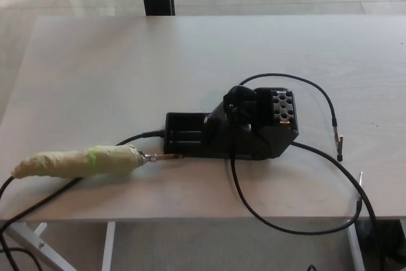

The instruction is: Use the left hand of the robot to grab the soldering gun kept on the middle of the table and pull it out of its base and keep it on the left side of the base

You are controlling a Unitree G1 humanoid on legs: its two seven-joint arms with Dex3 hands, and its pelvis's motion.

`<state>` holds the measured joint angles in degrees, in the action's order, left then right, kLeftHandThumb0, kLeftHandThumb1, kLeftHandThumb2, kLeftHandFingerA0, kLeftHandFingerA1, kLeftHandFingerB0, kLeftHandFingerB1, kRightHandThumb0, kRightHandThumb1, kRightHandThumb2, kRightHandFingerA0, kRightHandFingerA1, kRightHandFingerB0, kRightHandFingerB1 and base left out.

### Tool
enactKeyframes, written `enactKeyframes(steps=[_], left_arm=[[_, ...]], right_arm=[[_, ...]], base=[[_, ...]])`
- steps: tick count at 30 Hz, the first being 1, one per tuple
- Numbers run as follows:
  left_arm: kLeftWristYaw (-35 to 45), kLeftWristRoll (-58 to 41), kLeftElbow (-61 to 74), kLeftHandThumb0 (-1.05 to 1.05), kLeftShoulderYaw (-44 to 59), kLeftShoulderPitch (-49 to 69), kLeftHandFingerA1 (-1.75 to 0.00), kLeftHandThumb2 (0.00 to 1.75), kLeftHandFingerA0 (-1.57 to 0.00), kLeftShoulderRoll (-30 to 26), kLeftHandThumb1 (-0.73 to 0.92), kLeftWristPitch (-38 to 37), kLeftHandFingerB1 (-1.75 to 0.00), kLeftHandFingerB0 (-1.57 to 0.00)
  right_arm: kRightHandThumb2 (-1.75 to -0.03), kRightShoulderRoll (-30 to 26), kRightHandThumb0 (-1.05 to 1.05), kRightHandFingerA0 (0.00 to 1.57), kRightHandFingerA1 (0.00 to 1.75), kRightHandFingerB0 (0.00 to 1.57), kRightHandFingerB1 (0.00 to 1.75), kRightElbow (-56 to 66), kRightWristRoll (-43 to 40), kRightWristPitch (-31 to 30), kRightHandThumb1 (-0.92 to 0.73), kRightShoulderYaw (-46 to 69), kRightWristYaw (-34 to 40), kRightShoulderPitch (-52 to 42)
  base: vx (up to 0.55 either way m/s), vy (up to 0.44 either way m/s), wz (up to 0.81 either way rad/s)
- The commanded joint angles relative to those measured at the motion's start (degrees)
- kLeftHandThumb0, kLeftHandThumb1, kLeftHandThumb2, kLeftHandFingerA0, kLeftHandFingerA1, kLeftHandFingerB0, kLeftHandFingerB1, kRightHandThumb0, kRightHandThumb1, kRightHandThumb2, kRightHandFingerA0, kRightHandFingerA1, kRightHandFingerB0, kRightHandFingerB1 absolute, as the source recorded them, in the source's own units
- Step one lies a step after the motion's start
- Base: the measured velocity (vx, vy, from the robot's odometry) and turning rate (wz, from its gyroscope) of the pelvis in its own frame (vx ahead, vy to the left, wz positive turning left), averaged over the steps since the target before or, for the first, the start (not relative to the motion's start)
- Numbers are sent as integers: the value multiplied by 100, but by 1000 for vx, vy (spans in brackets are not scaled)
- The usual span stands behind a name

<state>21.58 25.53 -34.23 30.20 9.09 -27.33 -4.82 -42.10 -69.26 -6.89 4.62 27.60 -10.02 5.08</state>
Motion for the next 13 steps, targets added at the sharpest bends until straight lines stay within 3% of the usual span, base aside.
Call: enactKeyframes(steps=[1, 2, 3, 4, 5, 6, 7, 8, 9, 10, 11, 12, 13], left_arm=[[-1013, -1241, -1903, -62, 906, 379, -97, 64, -43, 404, 62, 1460, -75, -49], [-928, -1299, -1924, -60, 944, 337, -96, 62, -39, 398, 62, 1523, -73, -48], [-898, -1287, -1985, -60, 921, 336, -92, 61, -42, 368, 63, 1493, -70, -51], [-802, -1249, -2066, -62, 852, 358, -92, 58, -47, 317, 64, 1394, -70, -46], [-716, -1246, -2115, -62, 812, 363, -92, 58, -47, 292, 64, 1307, -70, -46], [-510, -1244, -2292, -61, 720, 306, -81, 58, -72, 219, 62, 1270, -66, -62], [-494, -1264, -2350, -61, 696, 295, -81, 58, -72, 201, 62, 1248, -66, -62], [-384, -1176, -2313, -63, 513, 368, -74, 57, -91, 201, 58, 1135, -64, -75], [-381, -1196, -2348, -63, 466, 371, -74, 57, -91, 184, 58, 1107, -64, -75], [-359, -1177, -2317, -66, 369, 396, -79, 90, -86, 167, 43, 1149, -72, -76], [-354, -1153, -2248, -64, 265, 435, -81, 87, -86, 163, 40, 1240, -74, -75], [-395, -1278, -2302, -65, 264, 447, -81, 87, -84, 152, 40, 1249, -74, -74], [-391, -1316, -2318, -65, 245, 450, -81, 87, -84, 140, 40, 1247, -74, -74]], right_arm=[[-88, -79, -57, 58, 72, 24, 48, -45, -195, -63, -53, 94, -37, -73], [-60, -78, -51, 60, 67, 32, 34, -40, -198, -53, -66, 98, -34, -80], [-60, -68, -51, 61, 68, 32, 34, -39, -197, -56, -66, 94, -32, -84], [-86, -52, -58, 59, 73, 25, 47, -47, -197, -61, -54, 93, -30, -87], [-86, -50, -58, 59, 73, 25, 47, -60, -203, -59, -54, 99, -29, -84], [-87, -66, -58, 60, 73, 25, 47, -63, -152, -26, -54, 55, -21, -112], [-87, -72, -58, 60, 73, 25, 47, -61, -146, -21, -54, 49, -22, -117], [-86, -73, -58, 60, 72, 25, 47, -52, -165, -12, -54, 64, -50, -137], [-86, -74, -58, 60, 72, 25, 47, -50, -169, -11, -54, 65, -55, -142], [-60, -75, -49, 61, 66, 31, 35, -35, -178, -17, -66, 68, -65, -151], [-60, -80, -49, 61, 66, 31, 35, -21, -194, -28, -66, 76, -84, -162], [-87, -92, -54, 59, 71, 26, 48, -28, -165, -26, -52, 51, -57, -168], [-87, -94, -54, 59, 71, 26, 48, -28, -151, -25, -52, 38, -42, -168]], base=[[0, 0, 0], [0, 0, 0], [0, 0, 0], [0, 0, 0], [0, 0, 0], [0, 0, 0], [0, 0, 0], [0, 0, 0], [0, 0, 0], [0, 0, 0], [0, 0, 0], [0, 0, 0], [0, 0, 0]])
